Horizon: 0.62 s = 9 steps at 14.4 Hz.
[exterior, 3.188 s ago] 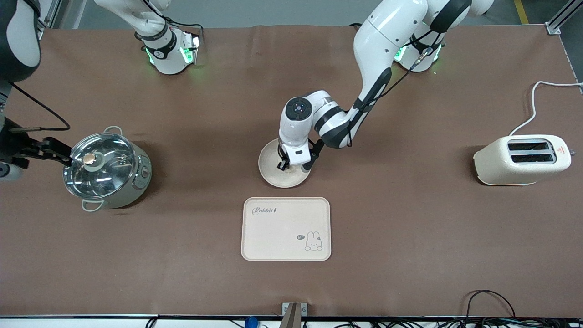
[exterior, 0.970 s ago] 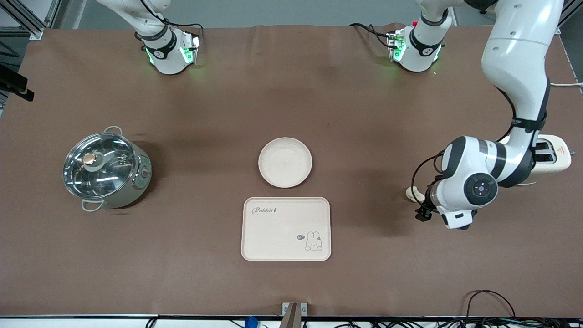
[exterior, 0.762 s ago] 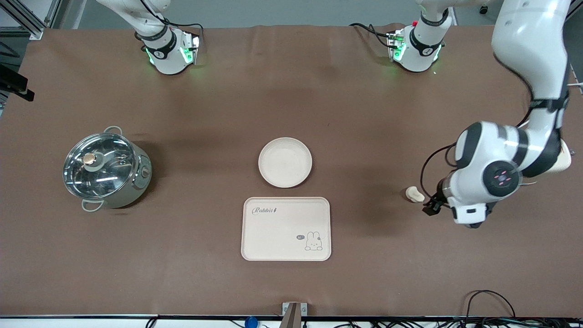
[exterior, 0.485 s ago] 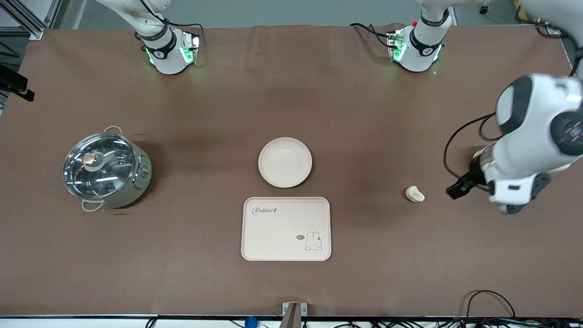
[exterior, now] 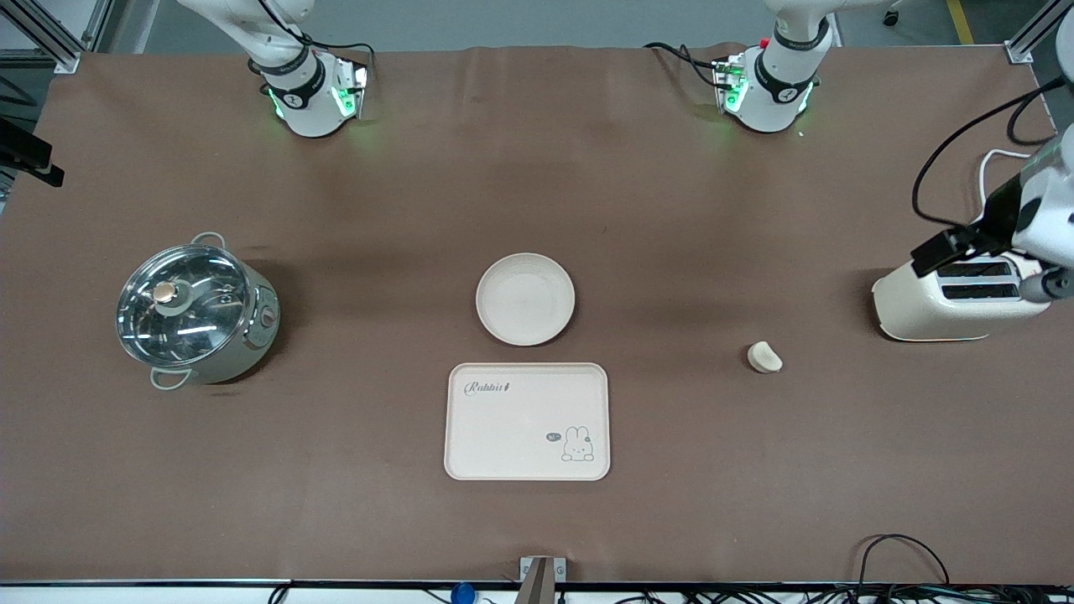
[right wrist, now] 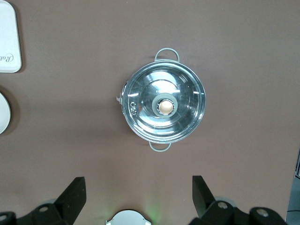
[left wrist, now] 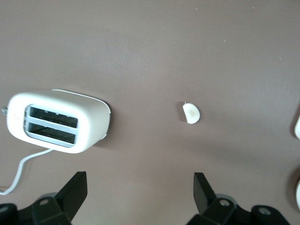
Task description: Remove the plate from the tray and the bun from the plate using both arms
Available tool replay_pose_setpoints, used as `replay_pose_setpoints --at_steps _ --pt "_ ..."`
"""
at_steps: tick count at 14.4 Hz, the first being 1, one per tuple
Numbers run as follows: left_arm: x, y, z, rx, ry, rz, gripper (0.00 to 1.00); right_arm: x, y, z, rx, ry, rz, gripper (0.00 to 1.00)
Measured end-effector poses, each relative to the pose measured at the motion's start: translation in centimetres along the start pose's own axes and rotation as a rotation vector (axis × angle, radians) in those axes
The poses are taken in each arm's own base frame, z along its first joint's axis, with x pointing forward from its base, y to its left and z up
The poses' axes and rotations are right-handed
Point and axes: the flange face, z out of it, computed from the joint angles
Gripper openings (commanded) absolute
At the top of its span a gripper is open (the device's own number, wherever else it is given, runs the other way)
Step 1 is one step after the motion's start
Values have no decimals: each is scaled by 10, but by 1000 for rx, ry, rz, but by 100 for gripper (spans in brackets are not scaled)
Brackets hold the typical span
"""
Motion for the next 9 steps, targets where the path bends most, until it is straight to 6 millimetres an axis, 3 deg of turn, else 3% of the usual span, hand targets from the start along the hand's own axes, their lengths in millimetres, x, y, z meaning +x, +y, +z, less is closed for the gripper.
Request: replay_pose_setpoints --at_steps 4,9 --pt "-29 -29 -38 9 3 78 100 1 0 -1 1 9 -1 100" --pt "-59 -40 -52 6 3 162 100 5 -3 0 24 32 -7 100"
